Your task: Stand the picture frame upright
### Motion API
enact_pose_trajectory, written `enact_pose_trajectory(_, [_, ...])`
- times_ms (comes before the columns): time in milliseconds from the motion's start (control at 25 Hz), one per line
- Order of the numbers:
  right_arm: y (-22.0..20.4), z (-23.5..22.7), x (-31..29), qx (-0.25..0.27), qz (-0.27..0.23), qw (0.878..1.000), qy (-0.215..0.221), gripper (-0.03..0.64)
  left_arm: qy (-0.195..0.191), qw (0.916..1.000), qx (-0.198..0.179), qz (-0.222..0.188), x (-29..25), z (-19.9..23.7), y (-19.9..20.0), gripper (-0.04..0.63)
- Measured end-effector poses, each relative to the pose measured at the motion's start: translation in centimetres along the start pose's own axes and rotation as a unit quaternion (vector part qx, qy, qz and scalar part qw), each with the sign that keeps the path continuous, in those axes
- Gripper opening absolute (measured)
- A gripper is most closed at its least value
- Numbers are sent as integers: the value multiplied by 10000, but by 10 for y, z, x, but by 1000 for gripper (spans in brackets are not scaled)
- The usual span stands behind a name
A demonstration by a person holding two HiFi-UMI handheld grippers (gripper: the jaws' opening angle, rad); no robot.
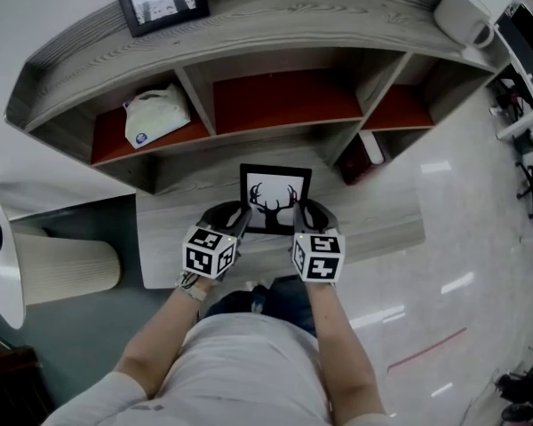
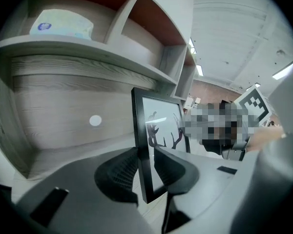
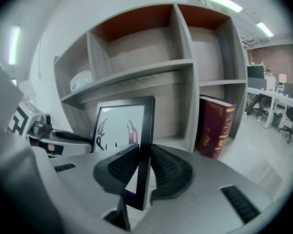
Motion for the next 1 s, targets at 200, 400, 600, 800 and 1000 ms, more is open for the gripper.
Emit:
enact_pose_trajectory(200, [35,2,12,227,-226,9995,87,80,-13,9997,-61,-252,12,-3,32,110])
enact_pose_trajectory(400, [72,4,28,420,-476,9978,185,80,-12,9982,-94,-599,28,-10,67,110])
enact_pose_trajectory(600, [108,6,41,578,-721,9953,287,80,69,9955,-105,-943,43,-16,99,110])
enact_pose_trajectory(800, [137,6,48,759,-894,9924,374,80,131,9928,-61,-1191,50,-17,126,110])
enact_pose_trajectory(1000, [166,7,51,932,-1059,9889,476,80,209,9897,-94,-1416,58,-17,152,110])
Point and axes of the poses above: the fingertips, and each gripper's own axes: x backward along the fingers, z to its left, y out of its top, the point moved 8 cm from there along x, backward along the fingers, and after that the axes turned 15 degrees about y, right-handed, at the moved point
